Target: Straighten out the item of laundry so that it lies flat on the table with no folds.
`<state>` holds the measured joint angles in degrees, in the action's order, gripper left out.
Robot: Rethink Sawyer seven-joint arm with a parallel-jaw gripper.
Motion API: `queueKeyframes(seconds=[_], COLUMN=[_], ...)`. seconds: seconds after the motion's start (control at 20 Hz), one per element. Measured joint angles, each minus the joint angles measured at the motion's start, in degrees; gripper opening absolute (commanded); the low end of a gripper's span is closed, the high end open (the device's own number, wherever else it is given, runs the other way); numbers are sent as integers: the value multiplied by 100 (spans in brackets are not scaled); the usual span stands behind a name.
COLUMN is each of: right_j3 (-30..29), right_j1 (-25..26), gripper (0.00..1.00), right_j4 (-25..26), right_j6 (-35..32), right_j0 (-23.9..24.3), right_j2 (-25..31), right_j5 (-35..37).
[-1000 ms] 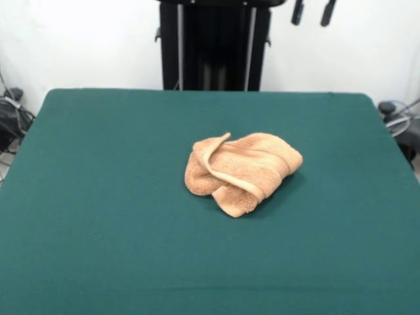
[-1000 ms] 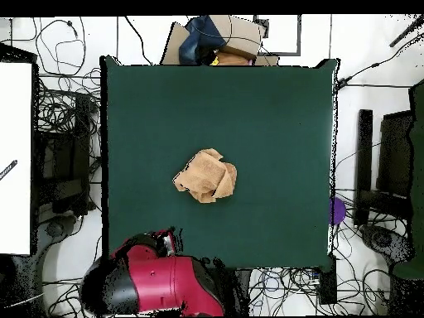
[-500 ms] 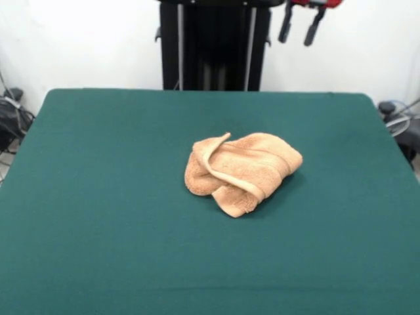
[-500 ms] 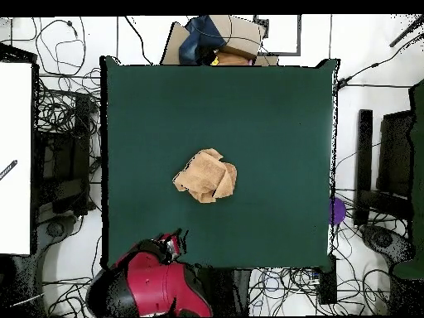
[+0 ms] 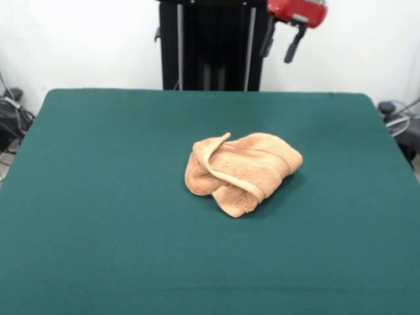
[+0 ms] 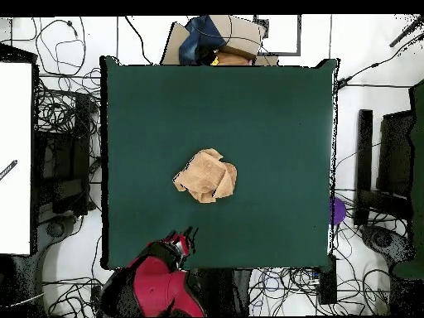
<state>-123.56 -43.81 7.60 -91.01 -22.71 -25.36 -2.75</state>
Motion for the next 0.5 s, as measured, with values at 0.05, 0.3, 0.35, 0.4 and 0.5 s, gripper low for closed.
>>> queueKeyframes(seconds=[0.05,0.3,0.35,0.4,0.5], right_j3=[-7,-61,-97,-117,-180], right_j1=[54,109,81,64,15], gripper=[100,100,100,100,100], right_j4=[-148,-795,-965,-1030,-1186], right_j6=[-20,-136,-195,-226,-323], right_j0=[7,53,87,106,153], right_j2=[-67,-269,-304,-314,-359], right_j5=[-178,-825,-1001,-1079,-1295])
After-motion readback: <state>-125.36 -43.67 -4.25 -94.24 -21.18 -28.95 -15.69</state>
